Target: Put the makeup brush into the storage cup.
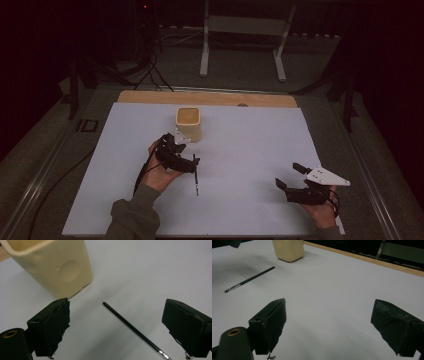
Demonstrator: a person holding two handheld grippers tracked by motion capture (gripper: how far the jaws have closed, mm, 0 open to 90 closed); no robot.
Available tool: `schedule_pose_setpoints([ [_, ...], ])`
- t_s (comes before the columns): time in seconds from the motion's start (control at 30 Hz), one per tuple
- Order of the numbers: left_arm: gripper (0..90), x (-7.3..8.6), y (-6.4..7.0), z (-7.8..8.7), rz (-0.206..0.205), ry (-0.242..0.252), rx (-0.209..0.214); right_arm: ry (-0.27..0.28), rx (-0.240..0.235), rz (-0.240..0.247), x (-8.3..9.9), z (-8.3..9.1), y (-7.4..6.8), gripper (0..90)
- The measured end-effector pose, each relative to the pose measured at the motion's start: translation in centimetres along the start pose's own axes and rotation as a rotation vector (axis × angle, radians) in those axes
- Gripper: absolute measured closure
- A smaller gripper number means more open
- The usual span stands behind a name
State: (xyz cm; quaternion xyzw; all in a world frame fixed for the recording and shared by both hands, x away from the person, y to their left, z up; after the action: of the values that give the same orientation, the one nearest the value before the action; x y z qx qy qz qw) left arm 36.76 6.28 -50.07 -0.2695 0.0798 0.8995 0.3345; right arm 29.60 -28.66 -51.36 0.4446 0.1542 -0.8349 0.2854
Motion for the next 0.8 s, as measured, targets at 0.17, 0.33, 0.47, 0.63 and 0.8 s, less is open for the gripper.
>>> schedule_pose_setpoints([
  [0.17,8.7,0.0,0.1,-0.4,-0.002,-0.049,-0.008,-0.002,0.001,0.001,0.0,0.0,0.0,13.0],
  [0.33,8.7,0.0,0.3,-0.8,-0.001,-0.086,0.000,-0.002,0.000,0.001,0.0,0.0,0.0,13.0],
  [0.47,8.8,0.1,0.3,-1.1,0.002,-0.116,0.002,-0.002,-0.001,0.002,0.0,0.0,0.0,13.0],
  [0.63,8.9,0.2,0.3,-1.5,0.009,-0.156,-0.004,-0.003,-0.001,0.001,0.0,0.0,0.0,13.0],
  [0.8,9.0,0.2,0.5,-1.7,0.007,-0.189,-0.004,-0.003,-0.001,0.002,0.0,0.0,0.0,13.0],
])
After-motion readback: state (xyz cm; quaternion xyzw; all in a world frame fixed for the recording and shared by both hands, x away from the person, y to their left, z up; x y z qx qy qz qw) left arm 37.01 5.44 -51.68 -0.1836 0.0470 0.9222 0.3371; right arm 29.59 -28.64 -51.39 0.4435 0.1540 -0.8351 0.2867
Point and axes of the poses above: each handheld gripper's, and its own axes: z roughly backward along the jaws, x roughly out of its underside, y roughly to its right, the point moved 7 cm from there along -z, roughly forward along the jaws, and after that the axes turned 8 degrees about -y, right-handed, at the moved point
